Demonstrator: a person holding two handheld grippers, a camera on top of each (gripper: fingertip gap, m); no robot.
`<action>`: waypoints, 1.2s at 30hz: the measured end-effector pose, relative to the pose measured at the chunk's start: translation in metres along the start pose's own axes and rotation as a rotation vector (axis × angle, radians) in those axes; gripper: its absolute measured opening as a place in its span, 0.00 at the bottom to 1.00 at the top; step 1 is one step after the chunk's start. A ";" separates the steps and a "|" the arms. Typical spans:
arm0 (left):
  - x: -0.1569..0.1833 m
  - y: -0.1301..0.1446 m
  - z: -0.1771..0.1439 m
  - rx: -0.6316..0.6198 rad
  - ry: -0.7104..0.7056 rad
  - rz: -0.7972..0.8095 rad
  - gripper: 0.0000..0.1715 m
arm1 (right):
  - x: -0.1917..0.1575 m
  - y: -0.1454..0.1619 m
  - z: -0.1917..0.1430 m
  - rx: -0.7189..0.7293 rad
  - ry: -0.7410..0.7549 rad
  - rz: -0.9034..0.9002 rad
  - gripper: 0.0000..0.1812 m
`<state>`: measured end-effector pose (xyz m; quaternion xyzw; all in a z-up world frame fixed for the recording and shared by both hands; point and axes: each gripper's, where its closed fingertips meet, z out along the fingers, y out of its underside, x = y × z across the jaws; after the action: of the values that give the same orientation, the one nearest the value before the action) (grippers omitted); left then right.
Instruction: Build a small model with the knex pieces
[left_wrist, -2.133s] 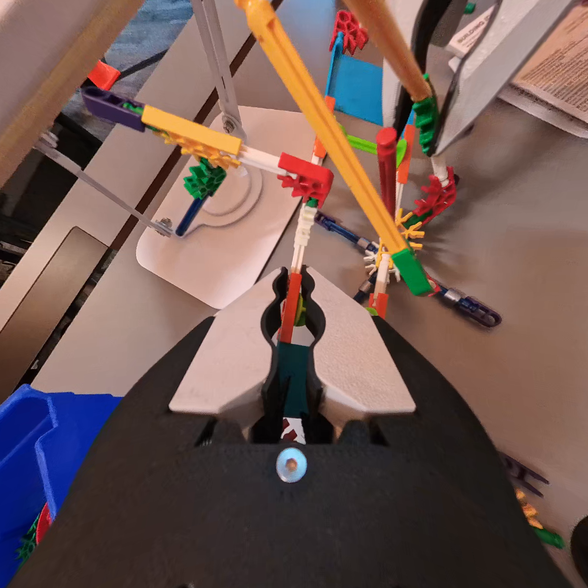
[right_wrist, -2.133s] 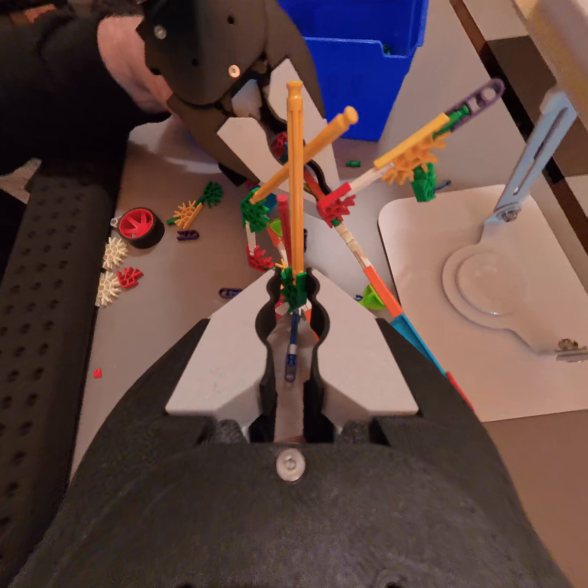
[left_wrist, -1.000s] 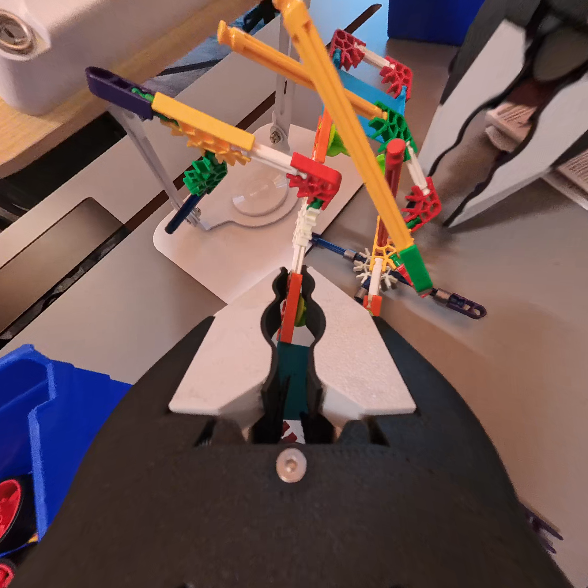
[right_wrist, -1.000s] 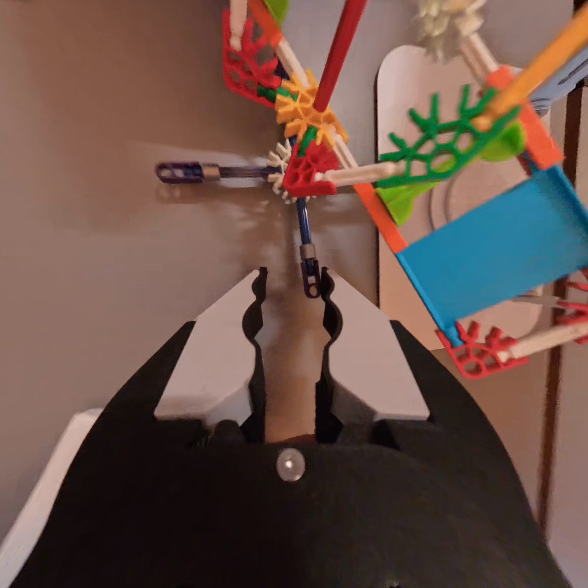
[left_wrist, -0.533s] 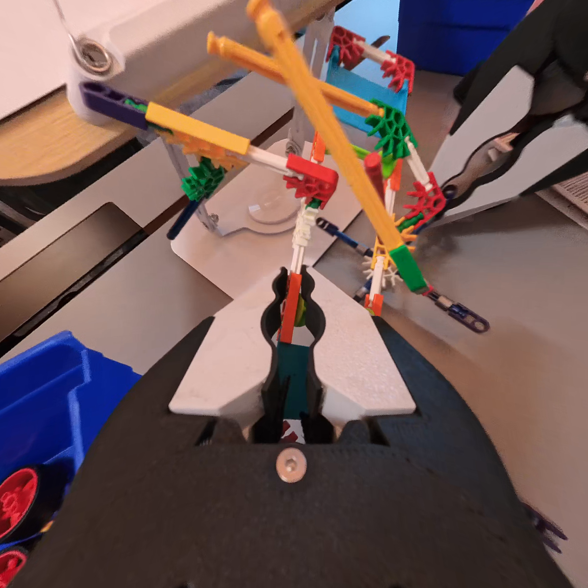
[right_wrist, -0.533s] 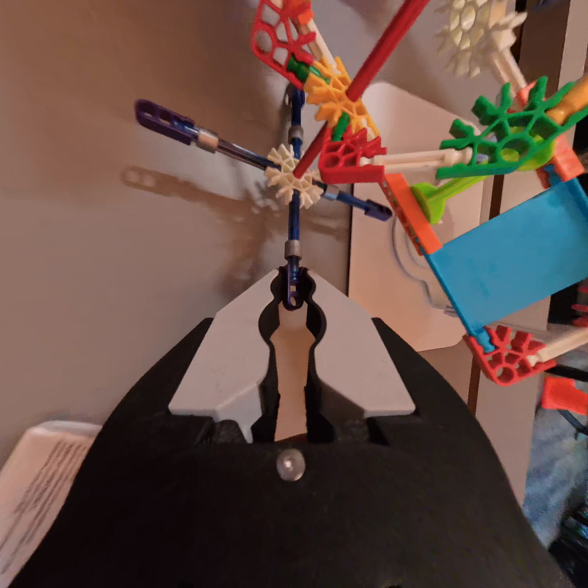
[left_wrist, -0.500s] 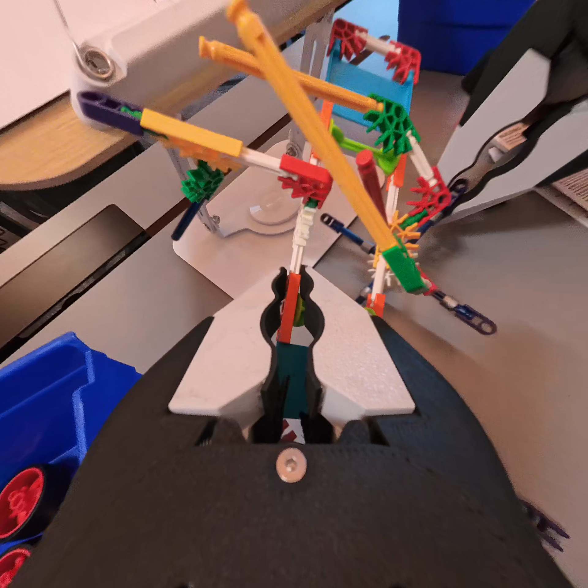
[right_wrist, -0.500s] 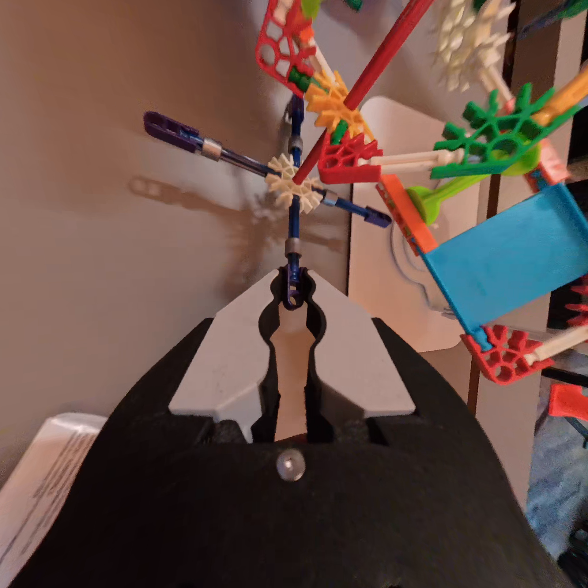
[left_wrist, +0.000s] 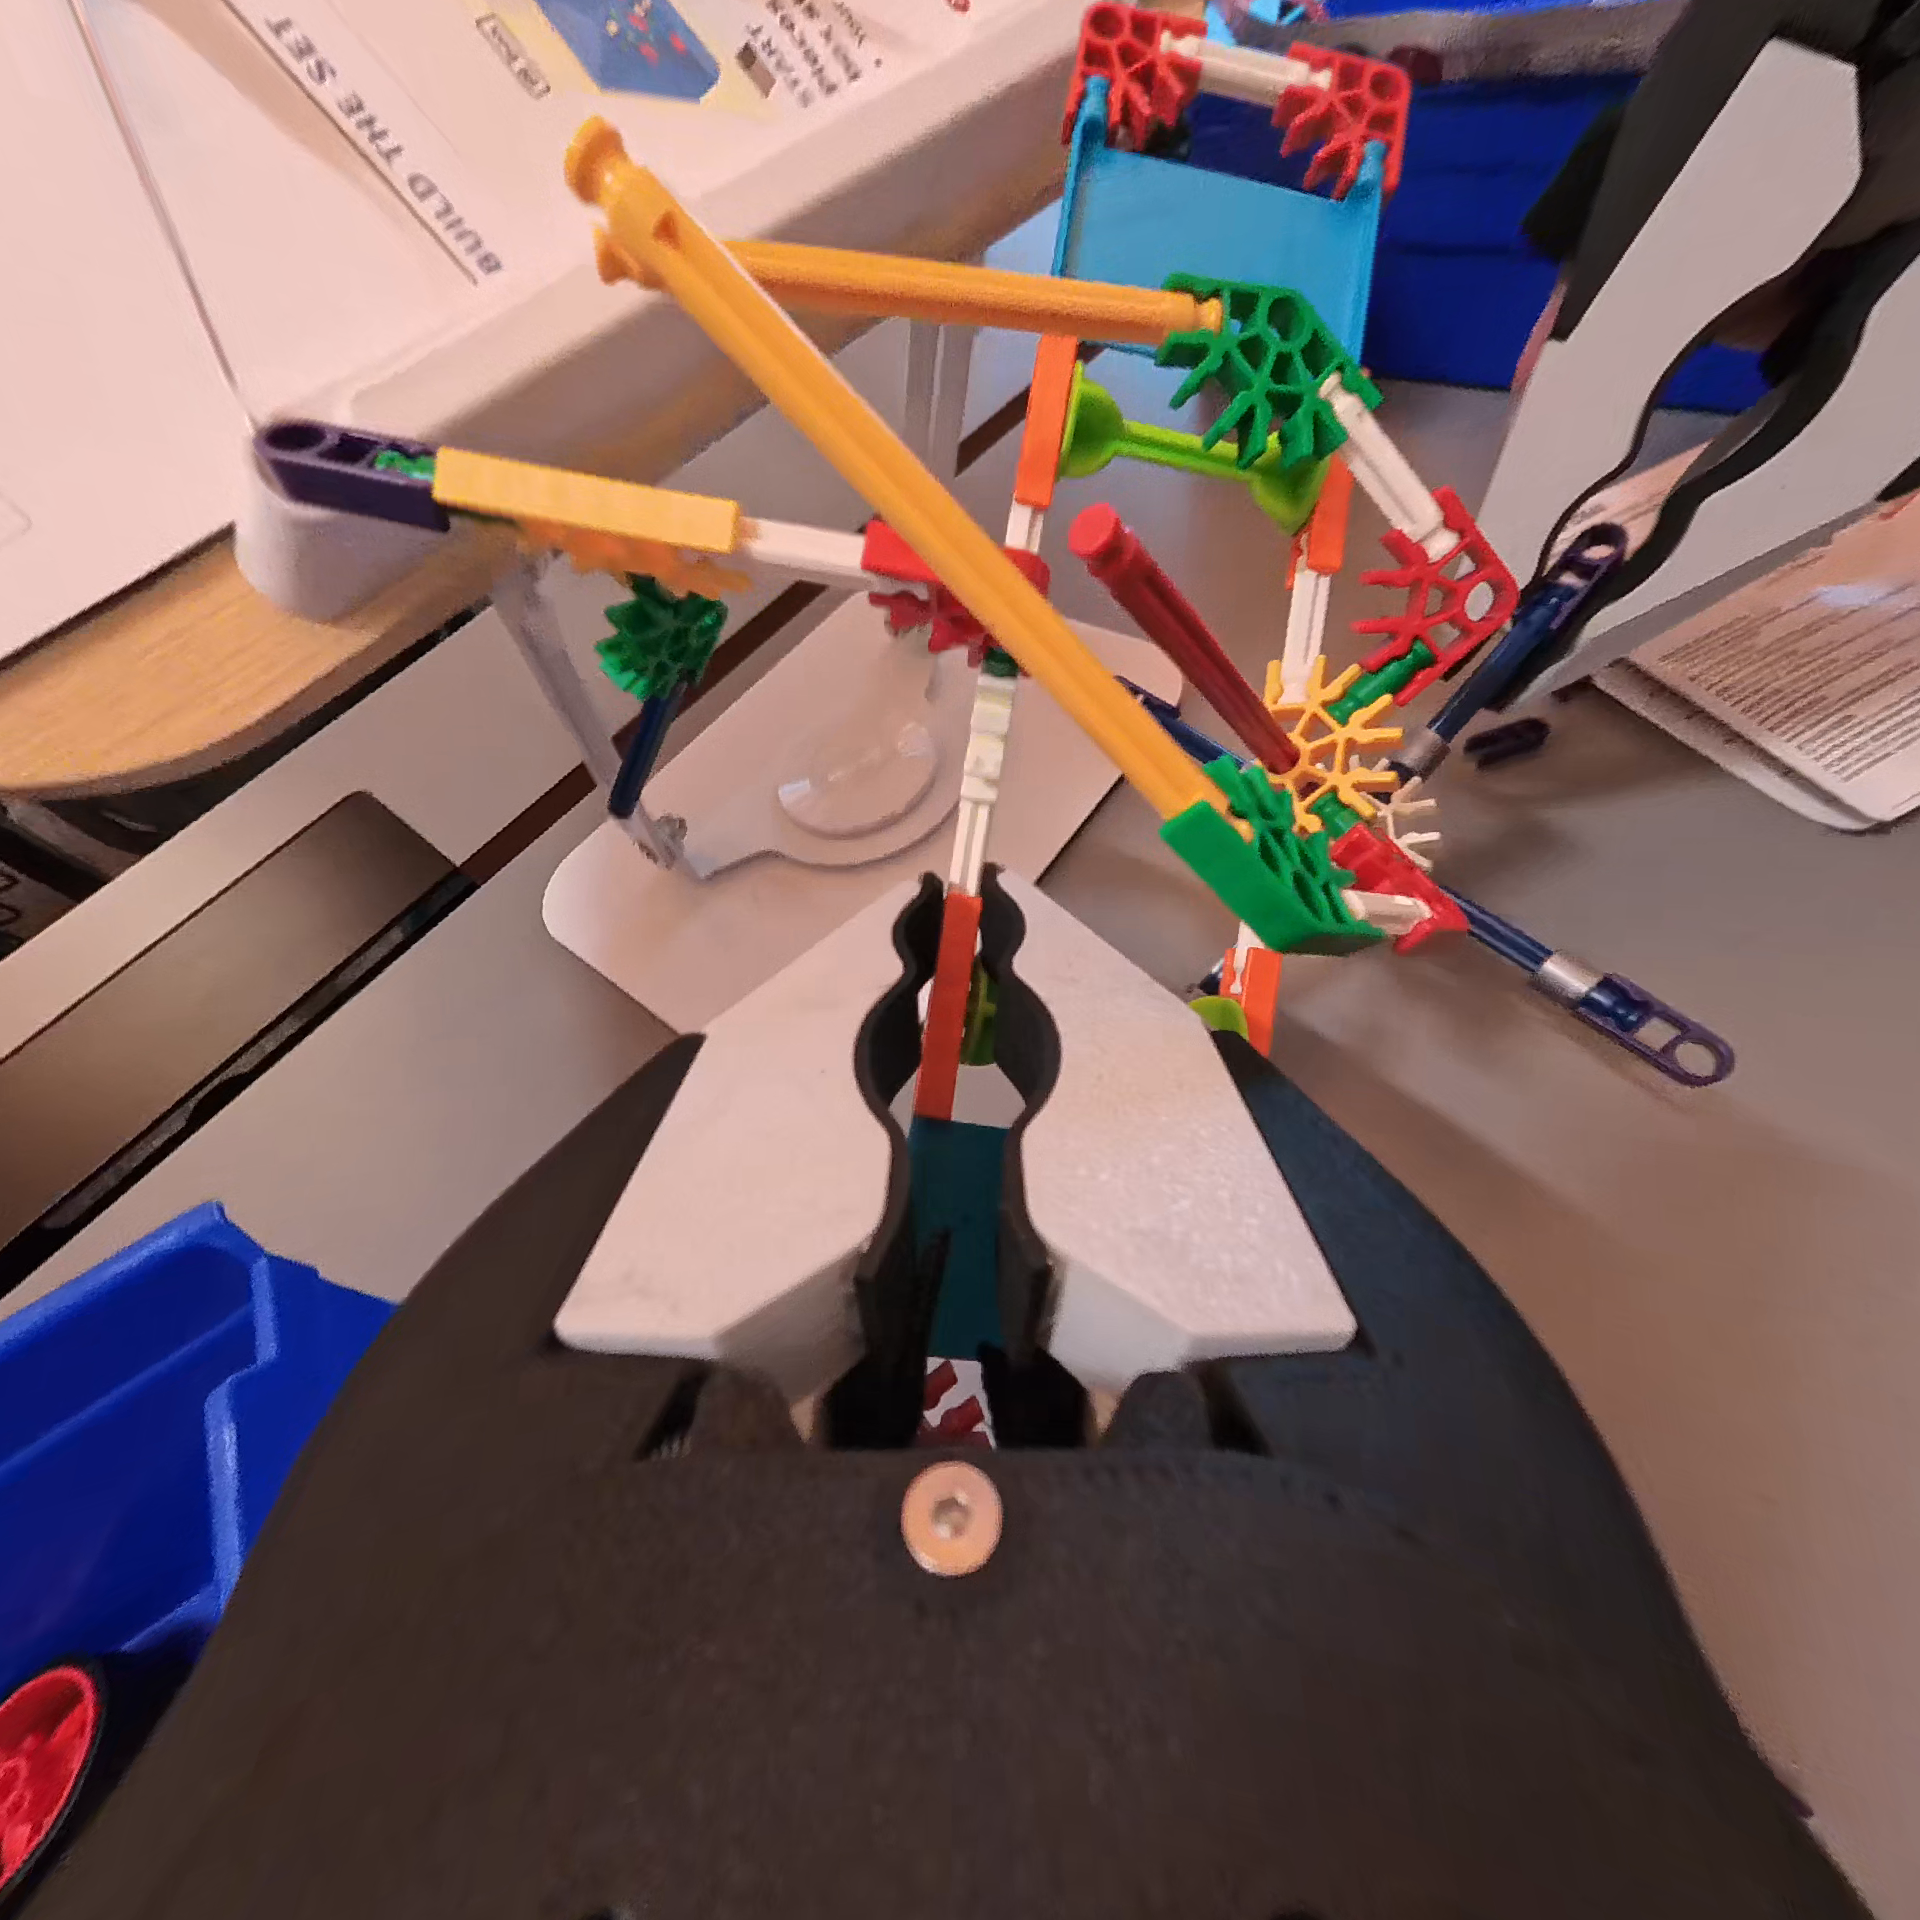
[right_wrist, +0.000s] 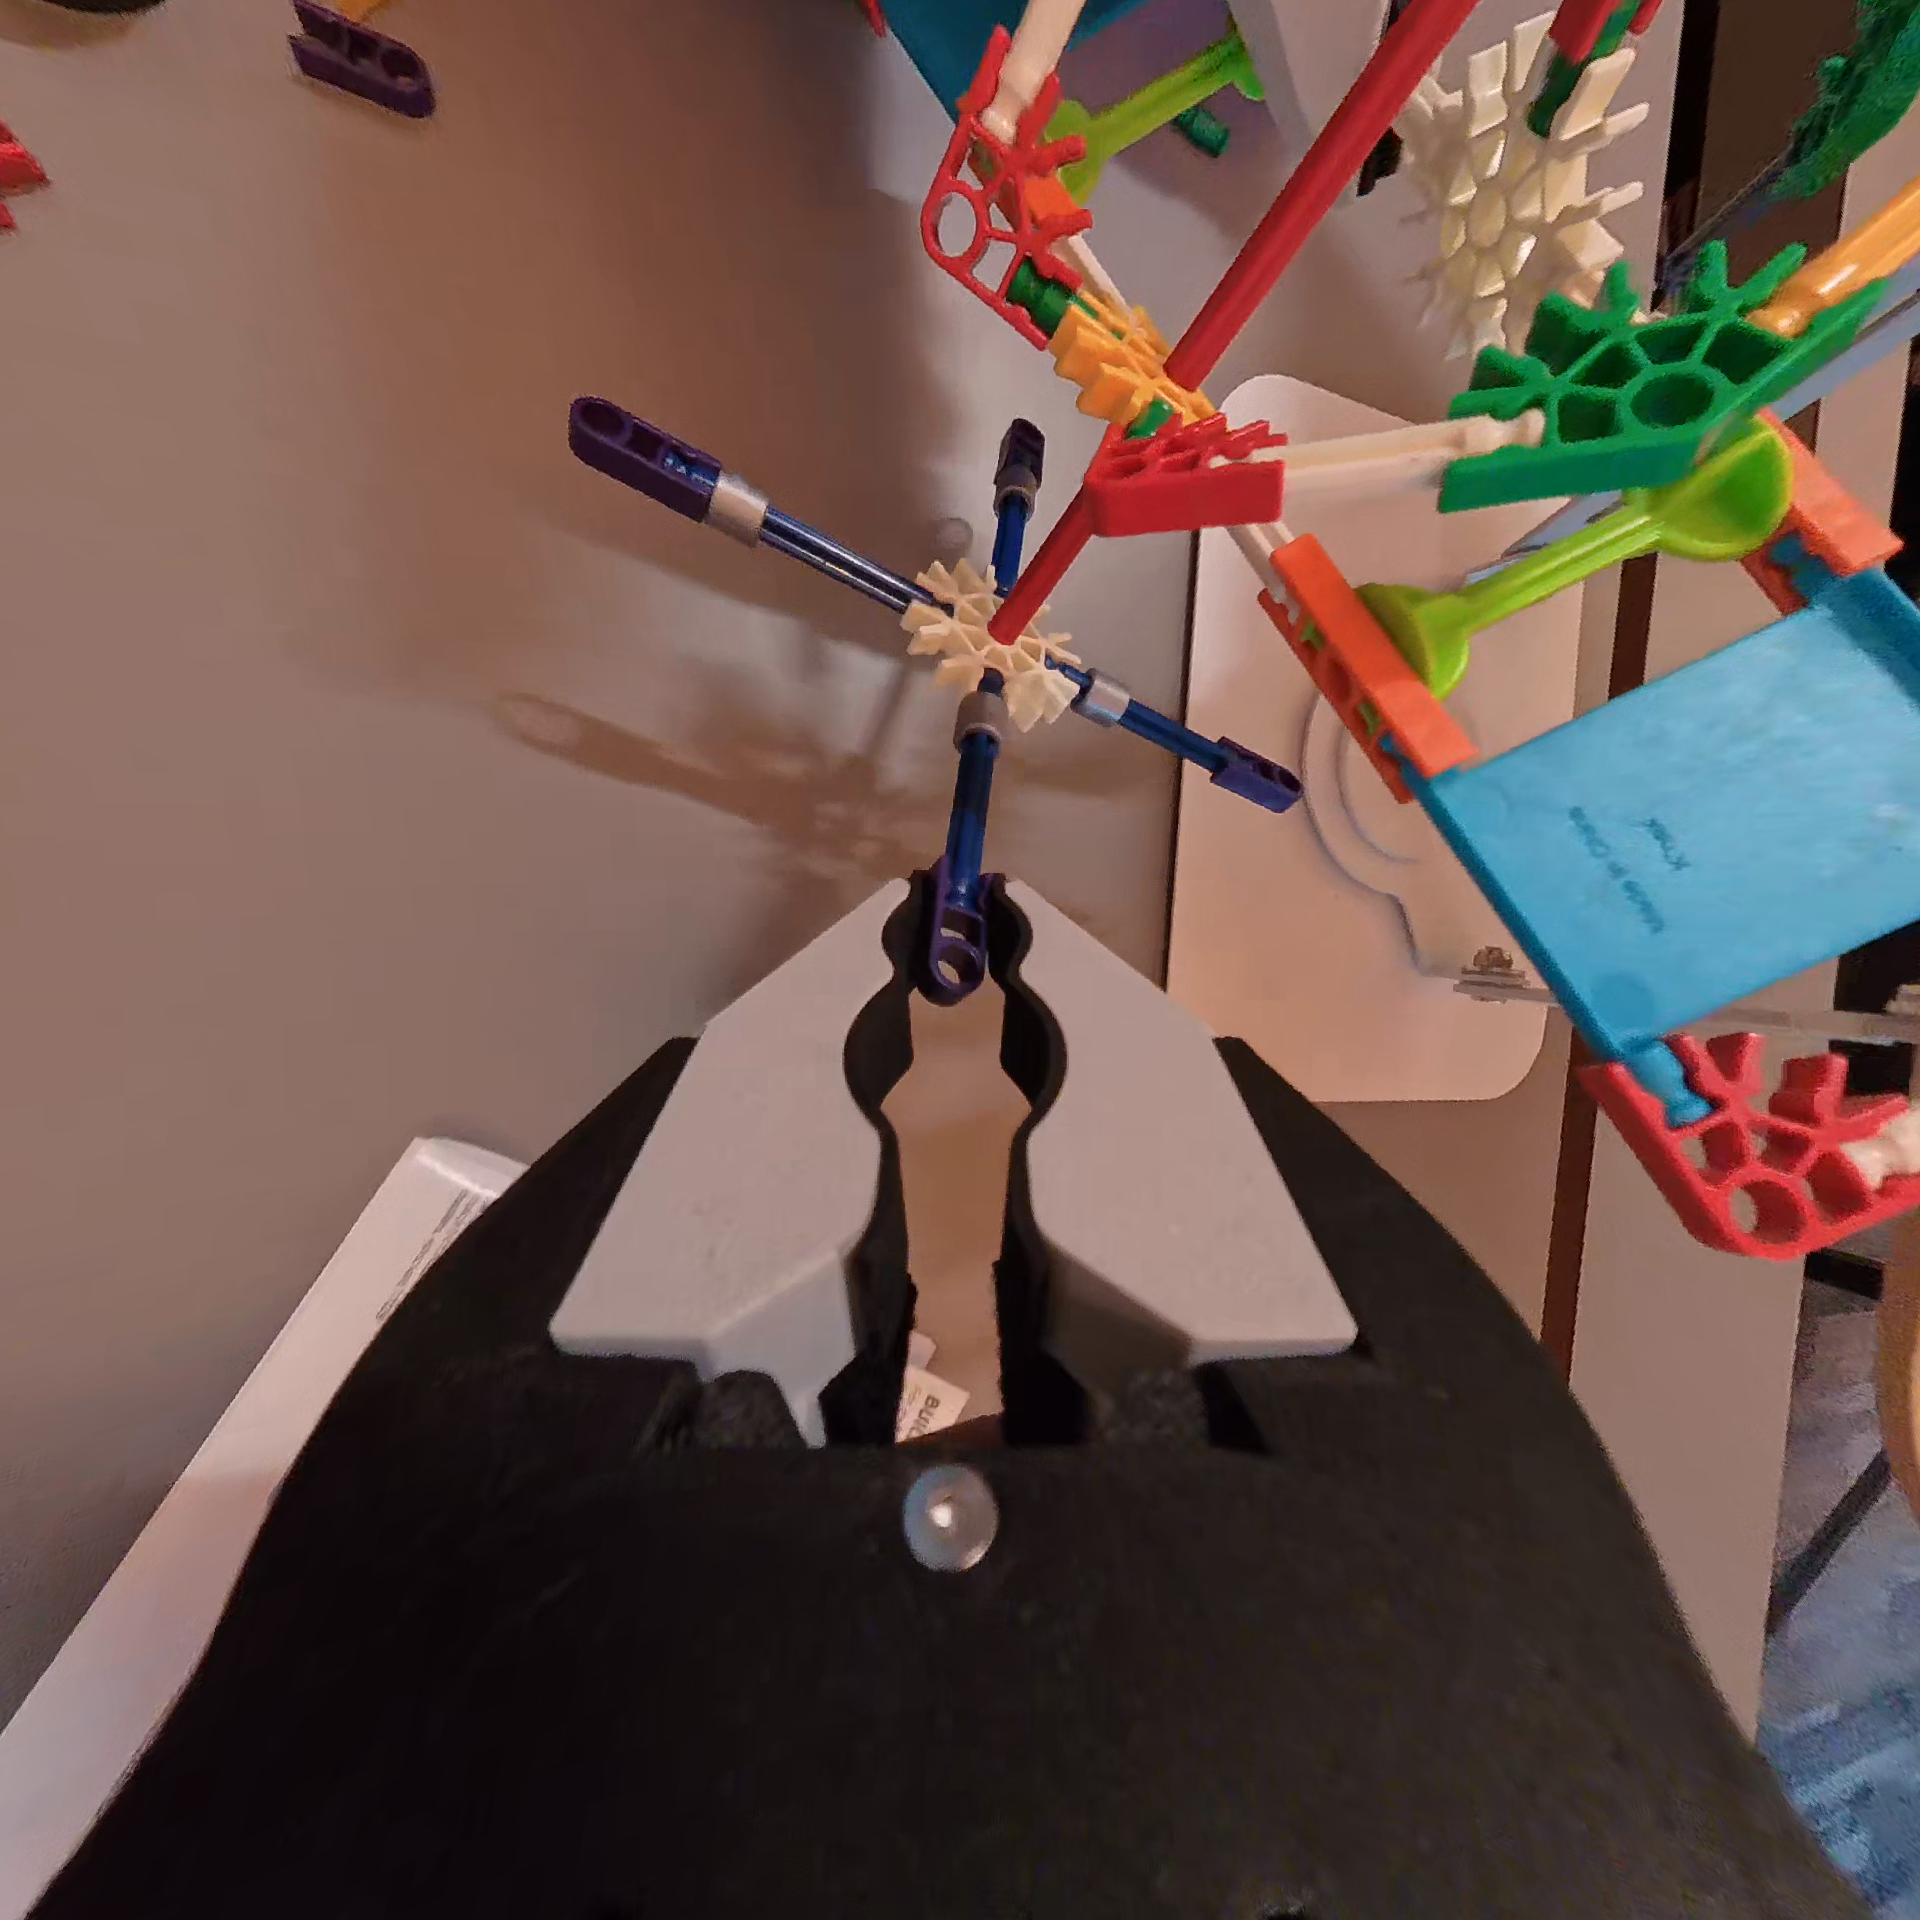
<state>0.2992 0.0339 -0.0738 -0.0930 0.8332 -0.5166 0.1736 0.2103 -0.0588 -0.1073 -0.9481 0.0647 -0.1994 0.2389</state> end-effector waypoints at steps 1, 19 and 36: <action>0.002 -0.003 0.000 0.014 0.004 0.003 0.03 | -0.001 0.000 -0.004 0.003 -0.002 0.002 0.04; 0.024 -0.042 -0.006 0.154 0.067 0.048 0.03 | -0.018 0.003 -0.045 0.061 -0.085 0.053 0.04; 0.025 -0.049 -0.015 0.211 0.035 0.186 0.02 | -0.036 -0.011 -0.047 0.149 -0.212 0.083 0.03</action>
<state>0.2688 0.0157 -0.0287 0.0126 0.7821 -0.5847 0.2151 0.1586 -0.0611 -0.0767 -0.9401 0.0632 -0.0924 0.3220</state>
